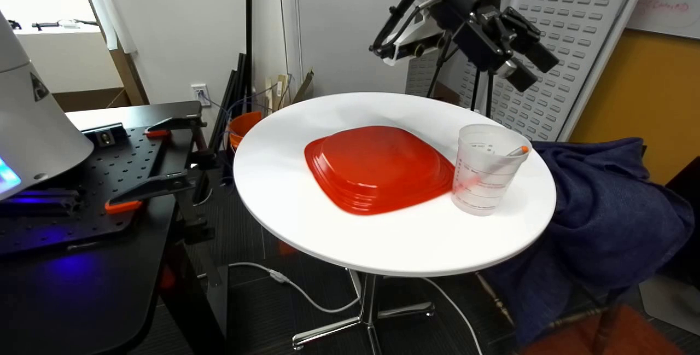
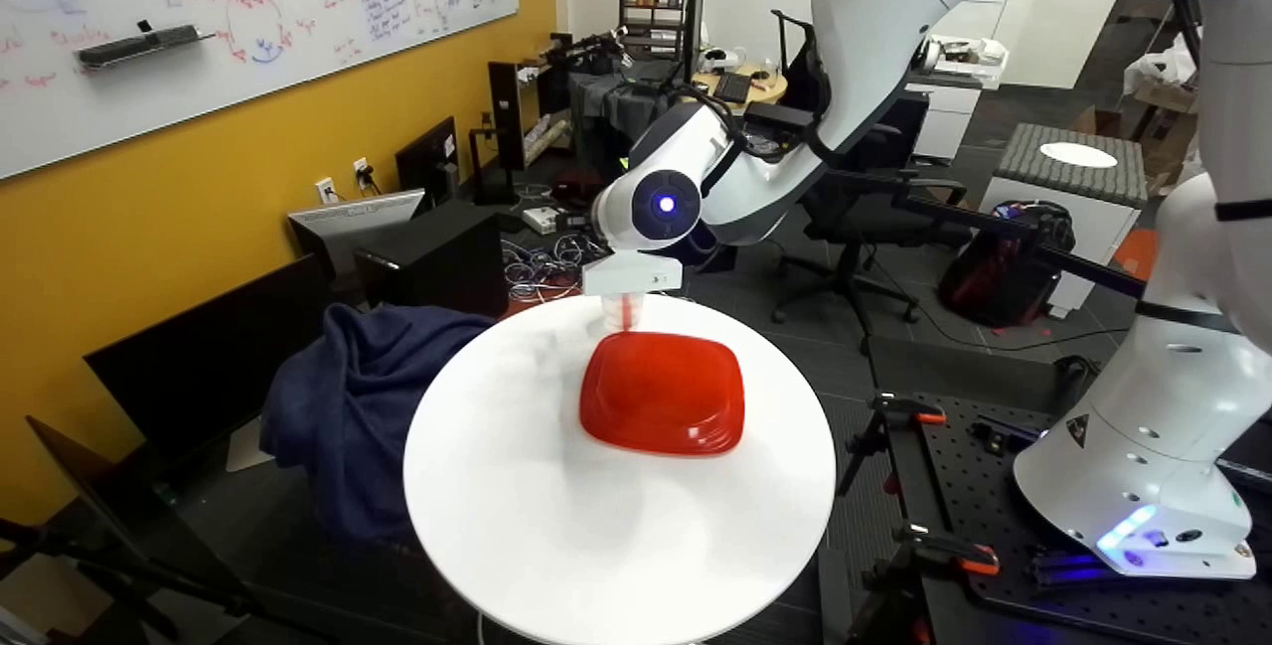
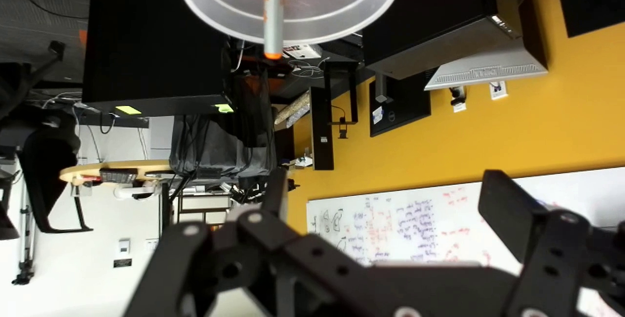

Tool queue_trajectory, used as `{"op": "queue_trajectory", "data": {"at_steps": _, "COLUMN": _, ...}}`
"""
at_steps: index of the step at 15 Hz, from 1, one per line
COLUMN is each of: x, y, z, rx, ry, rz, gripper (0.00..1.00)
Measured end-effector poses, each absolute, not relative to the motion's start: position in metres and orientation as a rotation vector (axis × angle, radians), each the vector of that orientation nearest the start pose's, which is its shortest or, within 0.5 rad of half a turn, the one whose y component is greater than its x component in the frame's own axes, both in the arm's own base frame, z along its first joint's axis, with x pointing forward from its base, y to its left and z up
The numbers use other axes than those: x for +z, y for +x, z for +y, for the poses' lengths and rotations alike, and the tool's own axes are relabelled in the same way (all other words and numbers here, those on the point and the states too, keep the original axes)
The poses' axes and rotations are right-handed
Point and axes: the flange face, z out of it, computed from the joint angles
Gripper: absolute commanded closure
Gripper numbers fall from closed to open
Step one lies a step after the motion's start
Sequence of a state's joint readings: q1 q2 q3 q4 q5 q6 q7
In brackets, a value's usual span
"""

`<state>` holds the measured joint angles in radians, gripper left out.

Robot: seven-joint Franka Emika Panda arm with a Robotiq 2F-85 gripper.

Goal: Put the pen in the cup

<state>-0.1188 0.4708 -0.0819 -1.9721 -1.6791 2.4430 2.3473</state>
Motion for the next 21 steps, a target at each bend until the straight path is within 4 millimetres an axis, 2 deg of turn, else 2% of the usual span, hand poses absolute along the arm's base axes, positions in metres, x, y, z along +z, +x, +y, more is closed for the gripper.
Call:
{"op": "queue_trajectory", "data": {"at_steps": 5, "x": 0.250, "y": 0.610, "z": -0.098, "rx": -1.679, "ry": -2.698, "rz": 1.630, "gripper": 0.00}}
{"op": "queue_trajectory", "data": {"at_steps": 15, "x": 0.285, "y": 0.619, "z": -0.037, "rx": -1.785, "ry": -2.588, "rz": 1.322, "gripper": 0.00}}
{"op": "queue_trajectory", "data": {"at_steps": 18, "x": 0.290, "y": 0.619, "z": -0.024, "rx": -1.819, "ry": -2.552, "rz": 1.246, "gripper": 0.00}}
{"op": "queue_trajectory", "data": {"at_steps": 21, "x": 0.288, "y": 0.619, "z": -0.023, "rx": -1.816, "ry": -2.556, "rz": 1.244, "gripper": 0.00}}
